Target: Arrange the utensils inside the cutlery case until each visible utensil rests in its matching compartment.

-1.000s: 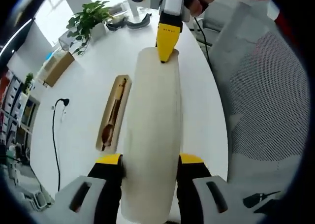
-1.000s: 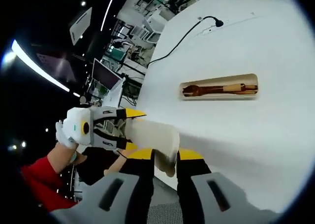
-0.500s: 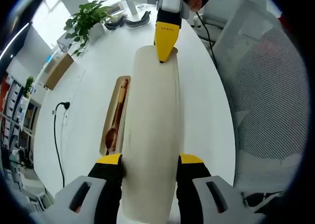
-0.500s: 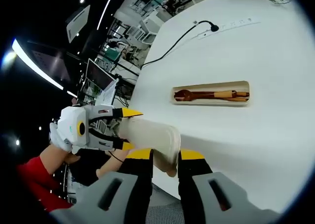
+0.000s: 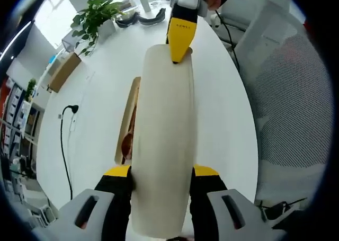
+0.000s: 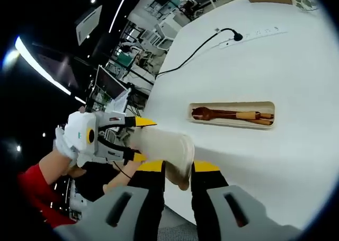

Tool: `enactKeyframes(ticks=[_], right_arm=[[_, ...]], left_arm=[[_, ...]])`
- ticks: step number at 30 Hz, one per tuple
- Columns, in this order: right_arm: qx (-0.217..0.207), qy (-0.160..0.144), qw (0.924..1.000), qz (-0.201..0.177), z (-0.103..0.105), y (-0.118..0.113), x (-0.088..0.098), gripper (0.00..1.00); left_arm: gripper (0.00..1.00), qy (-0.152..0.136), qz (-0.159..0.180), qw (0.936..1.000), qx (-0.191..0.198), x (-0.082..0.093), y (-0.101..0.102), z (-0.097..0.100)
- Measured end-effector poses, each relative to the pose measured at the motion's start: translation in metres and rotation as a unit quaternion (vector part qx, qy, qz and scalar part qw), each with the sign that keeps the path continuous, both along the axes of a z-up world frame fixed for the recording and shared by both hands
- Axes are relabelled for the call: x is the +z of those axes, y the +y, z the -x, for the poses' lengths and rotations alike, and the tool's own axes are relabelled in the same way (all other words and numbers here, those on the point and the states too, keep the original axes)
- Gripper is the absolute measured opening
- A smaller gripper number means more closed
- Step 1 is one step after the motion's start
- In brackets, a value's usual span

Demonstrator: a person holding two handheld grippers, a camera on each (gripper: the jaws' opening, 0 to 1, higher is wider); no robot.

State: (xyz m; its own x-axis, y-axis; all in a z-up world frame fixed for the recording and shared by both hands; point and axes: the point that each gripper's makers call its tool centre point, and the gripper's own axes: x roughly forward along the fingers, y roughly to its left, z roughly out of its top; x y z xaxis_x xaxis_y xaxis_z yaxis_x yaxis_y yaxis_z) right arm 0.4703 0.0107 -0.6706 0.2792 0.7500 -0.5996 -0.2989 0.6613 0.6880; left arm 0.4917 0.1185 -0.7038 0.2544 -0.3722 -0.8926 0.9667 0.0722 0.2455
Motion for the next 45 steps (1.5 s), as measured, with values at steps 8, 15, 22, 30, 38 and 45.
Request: enactKeyframes(ticks=[8, 15, 22, 30, 38, 45], right_arm=[[0.009, 0.007, 0.9999, 0.013, -0.012, -0.006, -0.005, 0.17], [0.014, -0.001, 0.9999, 0.01, -0.017, -0.005, -0.019, 0.22], [0.033, -0.012, 0.999, 0.027, -0.018, -0.001, -0.022, 0.18], [0.096, -0.109, 0.987, 0.07, -0.018, 0.004, -0.026, 0.33], [0.091, -0.11, 0.9834, 0.112, -0.03, -0.009, -0.04, 0.3], [0.096, -0.127, 0.9803, 0.117, -0.041, -0.012, -0.041, 0.34]], left_arm=[[0.44, 0.006, -0.005, 1.0, -0.001, -0.008, -0.005, -0.012], [0.43, -0.004, -0.016, 0.9998, -0.011, -0.022, -0.008, -0.022], [0.43, 0.009, -0.023, 0.9997, -0.006, -0.028, -0.002, -0.029], [0.43, -0.012, -0.025, 0.9995, -0.016, -0.029, -0.003, -0.037], [0.43, -0.006, -0.029, 0.9991, -0.029, -0.036, -0.015, -0.044], [0.43, 0.046, -0.012, 0.9988, -0.004, -0.038, -0.02, -0.04]])
